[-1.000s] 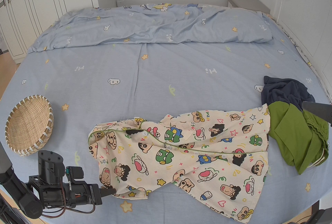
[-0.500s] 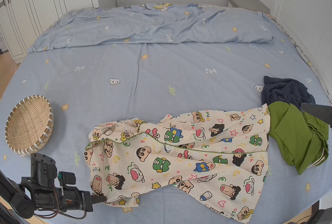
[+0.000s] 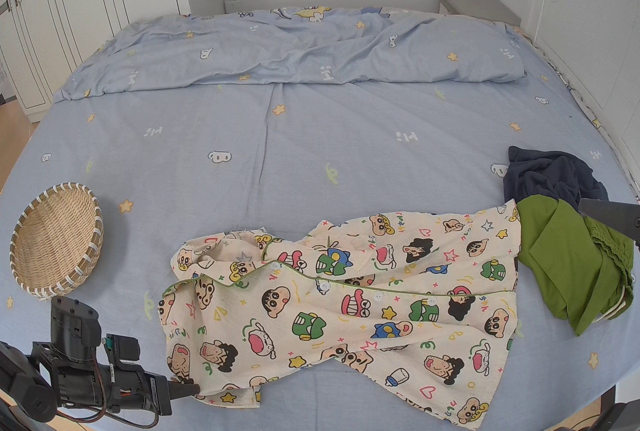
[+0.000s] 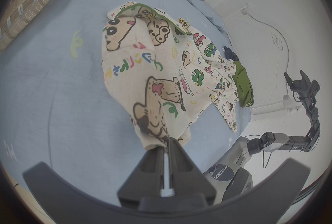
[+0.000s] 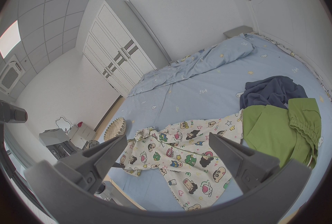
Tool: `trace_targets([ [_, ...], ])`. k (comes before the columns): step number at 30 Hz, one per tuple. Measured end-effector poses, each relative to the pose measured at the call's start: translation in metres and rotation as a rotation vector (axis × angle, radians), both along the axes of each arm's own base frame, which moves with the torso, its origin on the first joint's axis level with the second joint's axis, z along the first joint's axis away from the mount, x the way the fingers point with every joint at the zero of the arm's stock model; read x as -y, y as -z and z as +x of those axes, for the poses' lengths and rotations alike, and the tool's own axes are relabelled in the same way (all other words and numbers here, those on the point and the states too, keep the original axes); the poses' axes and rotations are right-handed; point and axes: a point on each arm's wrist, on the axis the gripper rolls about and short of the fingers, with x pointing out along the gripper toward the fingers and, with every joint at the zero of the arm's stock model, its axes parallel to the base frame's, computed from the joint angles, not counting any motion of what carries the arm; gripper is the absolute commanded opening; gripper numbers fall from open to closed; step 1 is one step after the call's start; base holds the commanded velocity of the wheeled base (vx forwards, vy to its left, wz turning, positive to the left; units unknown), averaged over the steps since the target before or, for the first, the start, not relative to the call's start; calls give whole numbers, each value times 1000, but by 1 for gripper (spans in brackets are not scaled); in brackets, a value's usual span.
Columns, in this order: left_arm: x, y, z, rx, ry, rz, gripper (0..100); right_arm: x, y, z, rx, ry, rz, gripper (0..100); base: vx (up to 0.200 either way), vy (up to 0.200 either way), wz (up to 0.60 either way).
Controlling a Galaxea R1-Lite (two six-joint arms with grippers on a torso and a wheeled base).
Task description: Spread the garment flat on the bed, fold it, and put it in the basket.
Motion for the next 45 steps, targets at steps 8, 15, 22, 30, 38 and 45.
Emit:
trace_targets([
  [8, -2, 1, -9, -20, 9, 18, 100, 0, 1, 1, -2, 1, -1, 100, 0, 0, 0],
  [15, -7, 3, -27, -78, 94, 91, 100, 0, 1, 1, -2, 1, -1, 100, 0, 0, 0],
  [22, -9, 2, -29, -68, 101, 98, 100, 0, 1, 1, -1, 2, -1, 100, 0, 0, 0],
  [30, -18, 9, -22, -97, 78, 88, 100, 0, 1, 1, 0, 4, 0, 100, 0, 0, 0],
  [38, -35, 20, -3, -78, 103, -16, 100, 0, 1, 1, 3, 3, 0, 100, 0, 0, 0],
  [45, -41, 32, 13, -36, 88, -27, 100, 0, 1, 1, 2, 4, 0, 100, 0, 0, 0],
])
